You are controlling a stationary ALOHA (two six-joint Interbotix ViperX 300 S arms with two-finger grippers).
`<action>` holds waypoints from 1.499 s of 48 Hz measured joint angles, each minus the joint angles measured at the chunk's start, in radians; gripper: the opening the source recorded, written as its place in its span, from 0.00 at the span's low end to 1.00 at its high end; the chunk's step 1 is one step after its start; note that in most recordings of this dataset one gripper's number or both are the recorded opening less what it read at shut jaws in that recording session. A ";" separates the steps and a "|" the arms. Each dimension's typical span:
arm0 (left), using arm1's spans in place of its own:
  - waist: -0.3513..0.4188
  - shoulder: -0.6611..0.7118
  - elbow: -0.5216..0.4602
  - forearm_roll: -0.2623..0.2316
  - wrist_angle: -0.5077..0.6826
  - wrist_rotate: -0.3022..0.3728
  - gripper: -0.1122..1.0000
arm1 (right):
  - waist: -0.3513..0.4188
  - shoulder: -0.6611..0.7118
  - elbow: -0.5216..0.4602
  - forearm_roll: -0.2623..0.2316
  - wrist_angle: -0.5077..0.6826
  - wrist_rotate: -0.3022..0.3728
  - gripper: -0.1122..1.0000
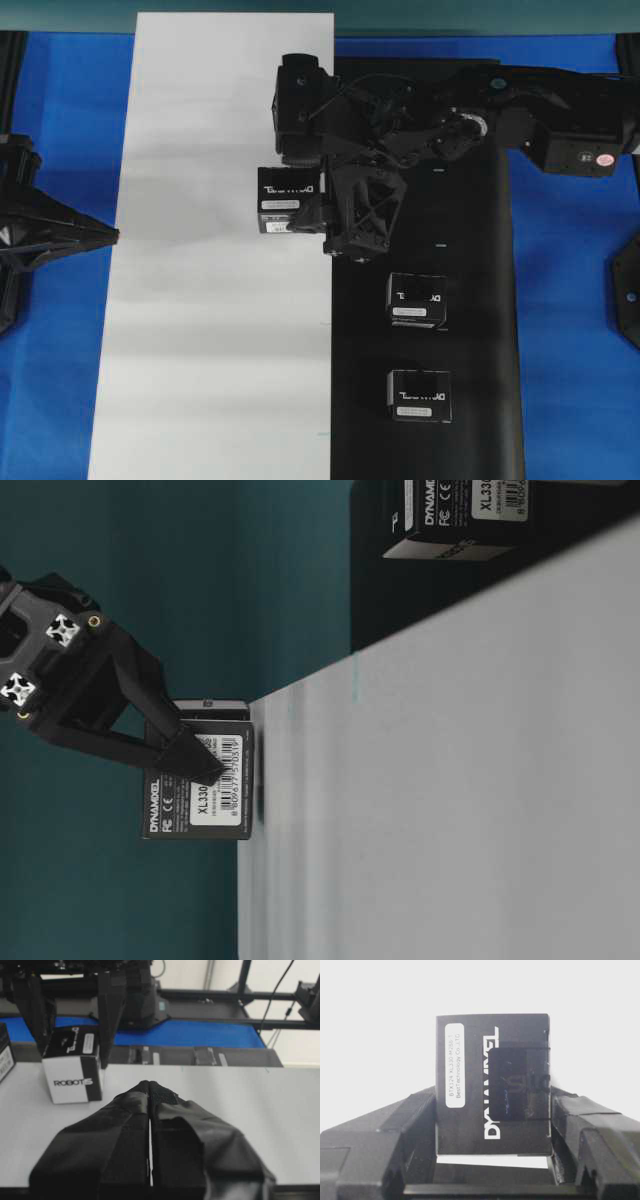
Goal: Place the box from the black base onto the white base.
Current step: 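Lift the box and carry it left onto the white base, then set the box down below the other box and open the right gripper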
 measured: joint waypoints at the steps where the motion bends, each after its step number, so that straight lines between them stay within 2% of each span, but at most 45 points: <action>1: 0.000 -0.002 0.000 0.002 0.000 0.000 0.07 | -0.002 0.000 0.000 -0.002 0.002 0.000 0.60; 16: 0.002 0.000 0.000 0.002 0.018 0.000 0.07 | -0.005 0.002 0.000 -0.012 0.043 0.000 0.60; 39: -0.003 -0.002 0.000 0.002 0.031 0.000 0.07 | -0.011 -0.002 0.005 -0.021 0.046 0.002 0.60; 41: -0.003 -0.002 0.000 0.002 0.031 0.000 0.07 | -0.011 -0.002 0.006 -0.021 0.046 0.002 0.63; 46: -0.003 -0.002 0.000 0.002 0.031 0.000 0.07 | -0.011 -0.002 0.011 -0.025 0.041 0.005 0.88; 50: -0.003 -0.002 0.000 0.002 0.031 0.000 0.07 | -0.011 -0.003 0.015 -0.026 0.017 -0.005 0.99; 72: -0.005 -0.006 0.000 0.002 0.031 0.002 0.07 | -0.015 -0.069 0.087 -0.026 -0.048 0.000 1.00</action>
